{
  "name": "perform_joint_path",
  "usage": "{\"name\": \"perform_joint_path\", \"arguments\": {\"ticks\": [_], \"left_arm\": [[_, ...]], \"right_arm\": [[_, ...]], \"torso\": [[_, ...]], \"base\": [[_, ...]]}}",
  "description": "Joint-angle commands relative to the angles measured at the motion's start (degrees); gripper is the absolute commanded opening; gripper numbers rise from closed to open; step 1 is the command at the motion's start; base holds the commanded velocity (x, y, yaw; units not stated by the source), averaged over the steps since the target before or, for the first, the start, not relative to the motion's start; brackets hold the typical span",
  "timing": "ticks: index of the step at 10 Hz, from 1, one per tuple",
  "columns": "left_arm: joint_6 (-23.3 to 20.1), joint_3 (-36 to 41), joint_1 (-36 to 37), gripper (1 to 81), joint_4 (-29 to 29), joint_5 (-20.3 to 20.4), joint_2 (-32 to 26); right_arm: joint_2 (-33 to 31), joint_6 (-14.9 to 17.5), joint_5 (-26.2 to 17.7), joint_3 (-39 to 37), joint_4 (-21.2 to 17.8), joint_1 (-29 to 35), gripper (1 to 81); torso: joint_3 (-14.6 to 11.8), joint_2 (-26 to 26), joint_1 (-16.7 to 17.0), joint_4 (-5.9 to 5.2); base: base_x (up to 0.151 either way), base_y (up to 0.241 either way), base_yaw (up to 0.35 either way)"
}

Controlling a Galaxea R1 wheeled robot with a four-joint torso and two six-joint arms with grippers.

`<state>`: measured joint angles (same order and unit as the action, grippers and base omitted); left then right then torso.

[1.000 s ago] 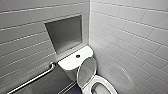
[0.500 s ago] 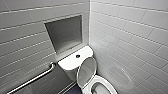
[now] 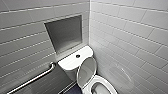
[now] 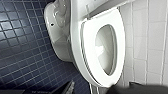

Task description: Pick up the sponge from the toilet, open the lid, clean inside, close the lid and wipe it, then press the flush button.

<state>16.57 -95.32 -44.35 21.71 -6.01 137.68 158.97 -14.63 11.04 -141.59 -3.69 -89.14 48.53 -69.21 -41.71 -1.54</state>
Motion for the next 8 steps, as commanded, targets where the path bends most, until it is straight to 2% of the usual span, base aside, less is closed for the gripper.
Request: {"name": "perform_joint_path", "arguments": {"ticks": [1, 2, 4, 6, 8], "left_arm": [[0.0, -1.3, 8.1, 81.1, 6.8, -1.0, -1.3], [0.0, -1.3, 8.4, 81.1, 7.7, 1.5, -1.1], [0.2, -1.4, 9.4, 81.1, 9.2, 3.9, -0.3], [3.3, -1.5, 10.7, 81.1, 9.6, 7.5, -0.2], [5.7, -2.6, 12.2, 81.1, 9.6, 8.2, -0.2]], "right_arm": [[-4.8, 4.0, -3.9, 5.3, -3.5, -0.9, 1.0], [-4.4, 4.0, -4.2, 5.9, -3.5, -0.6, 1.0], [-5.2, 4.3, -4.9, 10.3, -2.6, -1.0, 1.0], [-8.6, 4.2, -4.0, 18.4, -1.4, -2.0, 1.0], [-13.4, 4.2, -3.3, 28.3, 0.3, -2.1, 1.0]], "torso": [[0.0, 0.0, 0.0, 0.00], [0.0, 0.0, 0.0, 0.00], [0.0, 0.0, 0.0, 0.00], [0.0, 0.0, 0.0, 0.00], [0.0, 0.0, 0.0, 0.00]], "base": [[0.000, 0.000, 0.000], [0.000, 0.000, 0.000], [0.000, 0.000, 0.000], [0.000, 0.000, 0.000], [0.000, 0.000, 0.000]]}}
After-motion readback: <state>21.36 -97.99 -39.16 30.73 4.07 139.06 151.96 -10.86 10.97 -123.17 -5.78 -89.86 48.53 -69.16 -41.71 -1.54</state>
